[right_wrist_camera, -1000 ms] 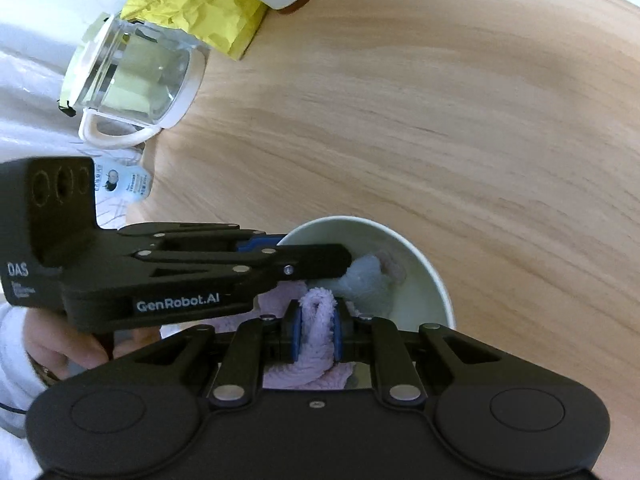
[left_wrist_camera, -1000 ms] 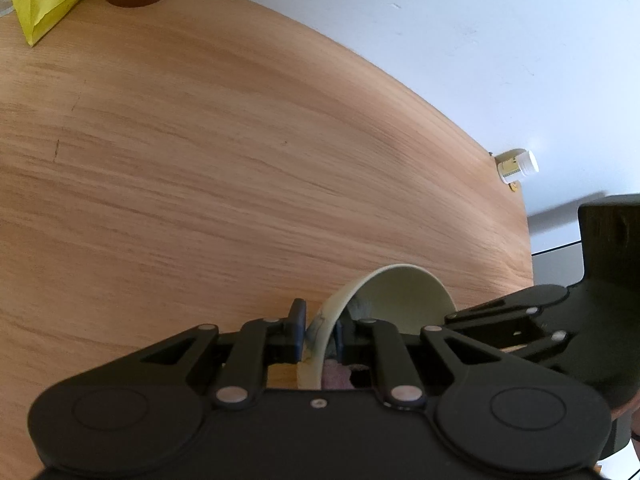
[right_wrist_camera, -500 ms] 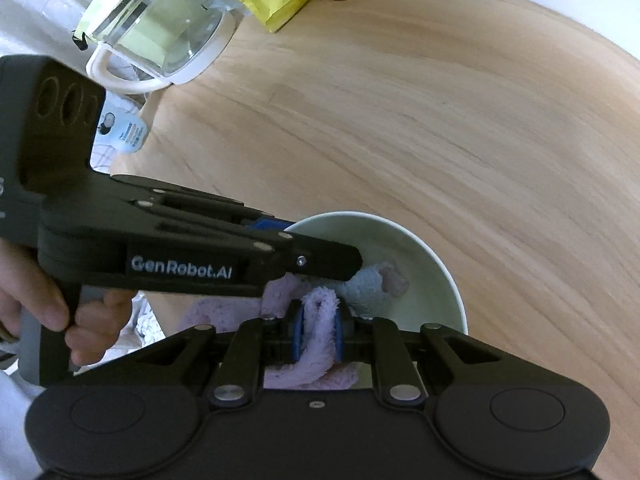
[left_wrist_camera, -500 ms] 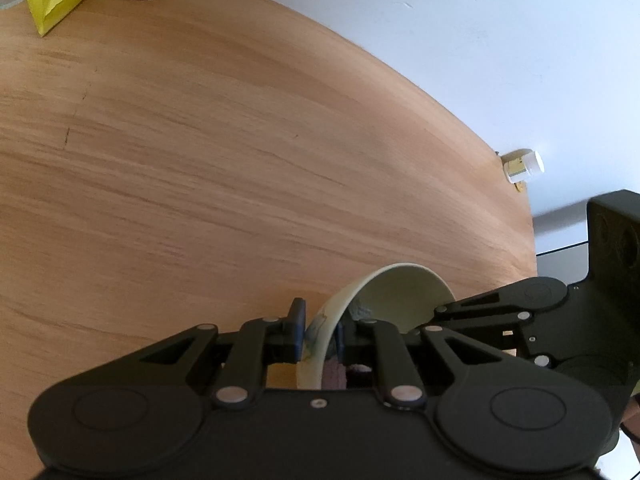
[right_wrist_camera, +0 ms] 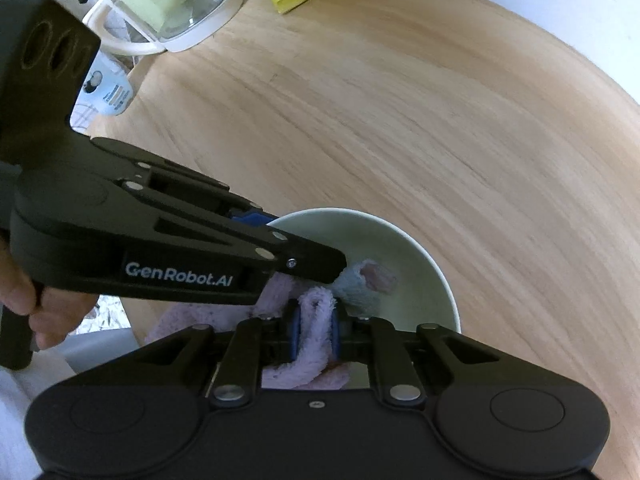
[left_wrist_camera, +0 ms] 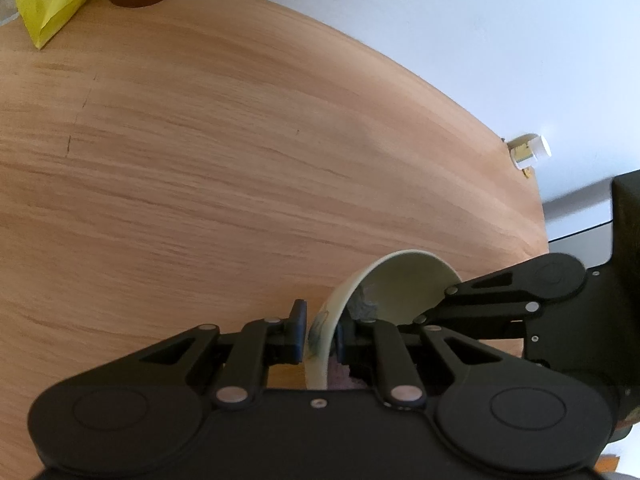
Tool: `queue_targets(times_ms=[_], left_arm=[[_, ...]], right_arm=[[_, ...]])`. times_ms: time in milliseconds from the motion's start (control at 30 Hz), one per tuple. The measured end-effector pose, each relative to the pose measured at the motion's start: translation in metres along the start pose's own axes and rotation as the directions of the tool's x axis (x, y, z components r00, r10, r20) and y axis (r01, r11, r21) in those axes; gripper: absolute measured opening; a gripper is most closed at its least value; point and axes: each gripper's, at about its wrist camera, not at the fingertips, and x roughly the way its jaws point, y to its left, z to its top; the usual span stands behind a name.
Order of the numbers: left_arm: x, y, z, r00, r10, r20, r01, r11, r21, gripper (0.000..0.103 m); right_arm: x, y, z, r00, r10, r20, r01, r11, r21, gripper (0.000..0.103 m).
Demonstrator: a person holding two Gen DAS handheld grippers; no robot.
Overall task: Clean bowl
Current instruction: 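Wipe the cloth along the inside of the tilted bowl with the right gripper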
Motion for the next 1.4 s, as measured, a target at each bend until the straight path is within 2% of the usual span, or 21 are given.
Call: queue_targets(times_ms=[200,300,400,533,700,800,900,1000,1067,1133,1167,1267,1300,1333,1400], left_arm=[[0.004,-0.005,0.001,1.000,0.022,-0.007,-0.021,0.999,0.043,0.013],[0.002,-0.002,0.001,1.000,0.027,-0.011,-0.026,0.998,0.055,0.013],[0.002,-0.003,0.001,0.999,0.032,-0.013,-0.031,0.997,0.065,0.013],[0.004,-0.005,0.001,0.999,0.029,-0.015,-0.027,0.997,0.066,0.013],[0.004,0.000,0.002,1.000,-0.002,-0.017,0.003,0.999,0.043,0.010],[0.004,0.000,0.002,1.000,-0.010,-0.014,0.010,0.999,0.037,0.009],[0.004,0.001,0.002,1.000,-0.019,-0.012,0.019,1.000,0.024,0.009],[0.005,0.002,0.003,1.000,-0.024,-0.012,0.024,1.000,0.008,0.010],[0.005,0.003,0.003,1.000,-0.027,-0.011,0.027,1.000,0.001,0.010],[0.005,0.004,0.003,0.999,-0.033,-0.017,0.033,0.999,-0.012,0.010],[0.006,0.006,0.004,0.999,-0.038,-0.019,0.038,0.999,-0.031,0.011],[0.008,0.005,0.005,0.999,-0.036,-0.012,0.036,0.998,-0.045,0.011],[0.008,0.004,0.005,0.999,-0.030,-0.010,0.030,0.999,-0.035,0.011],[0.008,0.003,0.005,1.000,-0.024,-0.009,0.024,0.999,-0.025,0.011],[0.010,0.000,0.006,1.000,-0.017,-0.010,0.017,1.000,-0.018,0.011]], right_arm=[[-0.001,0.006,-0.001,0.998,-0.057,-0.014,0.056,0.997,-0.059,0.015],[-0.002,0.013,-0.002,0.992,-0.125,-0.022,0.121,0.983,-0.137,0.015],[-0.002,0.021,-0.002,0.981,-0.193,-0.027,0.184,0.962,-0.204,0.015],[-0.003,0.030,-0.004,0.954,-0.298,-0.022,0.278,0.912,-0.301,0.015],[-0.006,0.034,-0.007,0.935,-0.354,-0.019,0.324,0.874,-0.362,0.015],[-0.006,0.033,-0.007,0.936,-0.351,-0.024,0.318,0.874,-0.368,0.016],[-0.009,0.025,-0.005,0.947,-0.320,-0.037,0.291,0.899,-0.328,0.018],[-0.019,-0.003,0.003,0.984,-0.164,-0.069,0.156,0.982,-0.105,0.018],[-0.023,-0.015,0.004,0.993,-0.100,-0.064,0.099,0.995,-0.019,0.018],[-0.029,-0.031,0.003,0.999,-0.030,-0.038,0.033,0.994,0.101,0.018],[-0.030,-0.034,0.002,0.999,-0.019,-0.028,0.023,0.992,0.125,0.018],[-0.033,-0.052,-0.001,0.998,0.059,0.013,-0.060,0.964,0.258,0.018],[-0.033,-0.053,-0.003,0.997,0.068,0.019,-0.071,0.961,0.268,0.018],[-0.033,-0.053,-0.004,0.993,0.114,0.028,-0.117,0.956,0.270,0.018],[-0.036,-0.050,-0.005,0.990,0.135,0.032,-0.139,0.957,0.254,0.018]])
